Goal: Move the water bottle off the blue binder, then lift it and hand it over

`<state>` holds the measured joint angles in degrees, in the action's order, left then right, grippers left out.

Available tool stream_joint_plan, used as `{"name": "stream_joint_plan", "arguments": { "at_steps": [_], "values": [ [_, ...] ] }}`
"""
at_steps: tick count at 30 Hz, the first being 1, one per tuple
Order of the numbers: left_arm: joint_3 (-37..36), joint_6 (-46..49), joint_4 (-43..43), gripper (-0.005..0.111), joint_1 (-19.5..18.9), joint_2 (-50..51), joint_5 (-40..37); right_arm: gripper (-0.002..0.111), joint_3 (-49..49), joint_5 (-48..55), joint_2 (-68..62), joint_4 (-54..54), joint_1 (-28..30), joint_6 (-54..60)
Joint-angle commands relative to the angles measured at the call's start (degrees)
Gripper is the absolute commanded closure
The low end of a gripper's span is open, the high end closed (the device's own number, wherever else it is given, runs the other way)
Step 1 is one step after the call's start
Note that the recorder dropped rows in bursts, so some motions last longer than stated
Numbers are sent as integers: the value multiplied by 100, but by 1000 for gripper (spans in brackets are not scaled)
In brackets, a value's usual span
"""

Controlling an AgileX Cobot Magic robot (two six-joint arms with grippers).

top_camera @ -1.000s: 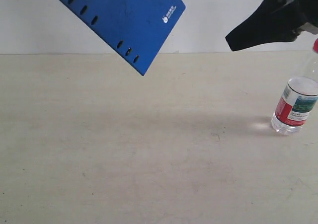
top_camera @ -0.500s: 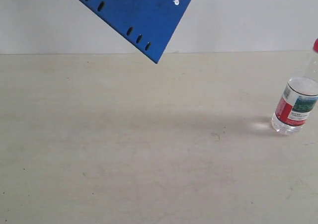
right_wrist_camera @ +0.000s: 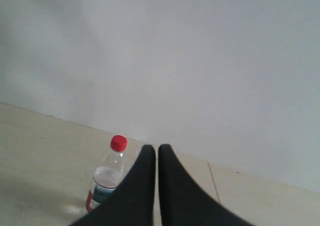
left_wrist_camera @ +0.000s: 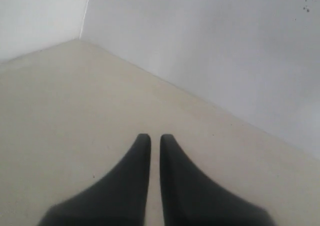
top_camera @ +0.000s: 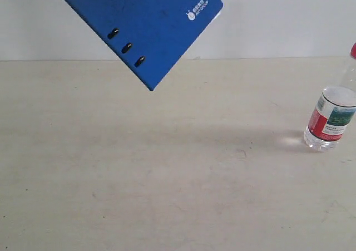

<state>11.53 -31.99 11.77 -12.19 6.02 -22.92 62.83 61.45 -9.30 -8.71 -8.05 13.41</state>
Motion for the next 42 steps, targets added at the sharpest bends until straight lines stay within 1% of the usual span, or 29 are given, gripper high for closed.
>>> {"name": "stream_joint_plan", "arguments": {
  "at_steps": [1,2,3,4,6,8,10,12,14,16,19,21,23,25,27,30,33,34,37,40,42],
  "values": [
    [-1153,-989,-51,100,-19,79,653,108,-305,58,567,329,7,-389],
    [-1153,-1106,-107,100,-19,95,627,108,-305,39,632,352,7,-461],
    [-1153,-973,46,100,-19,95,857,108,-283,25,733,380,7,-542],
    [-1153,-356,344,100,-19,95,1050,108,-285,25,790,380,7,-555],
    [-1153,227,521,100,-19,95,1255,108,-285,43,802,380,7,-530],
    [-1153,202,521,100,-19,95,1271,108,-285,125,802,380,7,-530],
    [-1153,173,459,100,-19,95,1309,108,-323,472,802,380,7,-552],
    [-1153,15,163,100,-19,95,1283,108,-498,747,802,419,7,-711],
    [-1153,-175,-234,100,-19,95,1257,108,-932,721,802,552,7,-1034],
    [-1153,-227,-346,100,17,95,1274,108,-1493,310,802,832,7,-1151],
    [-1153,-467,-346,100,292,-26,1312,108,-2257,-761,802,1361,7,-1071],
    [-1153,-467,-346,100,620,-122,1295,108,-2708,-1646,802,1609,7,-1071],
    [-1153,-467,-346,100,1123,-260,1258,108,-3210,-2601,802,1684,7,-1042],
    [-1153,-443,-331,100,1323,-328,1258,108,-3514,-2944,802,1673,7,-989],
    [-1153,-443,-254,100,1380,-353,1258,108,-3827,-3236,802,1673,7,-989],
    [-1153,-443,-89,100,1380,-366,1258,108,-4506,-3984,802,1673,7,-1002],
    [-1153,-443,28,100,1380,-366,1258,108,-5355,-5310,802,1673,7,-1002],
    [-1153,-443,28,100,1380,-366,1258,108,-5606,-5478,802,1673,7,-1002],
    [-1153,-443,28,100,1380,-366,1258,108,-6006,-5520,802,1632,7,-980],
    [-1153,-443,28,100,1380,-366,1258,108,-6057,-5554,802,1701,7,-1171],
    [-1153,-443,28,100,1380,-366,1258,108,-6057,-5626,802,1731,7,-1503]
  ]
}}
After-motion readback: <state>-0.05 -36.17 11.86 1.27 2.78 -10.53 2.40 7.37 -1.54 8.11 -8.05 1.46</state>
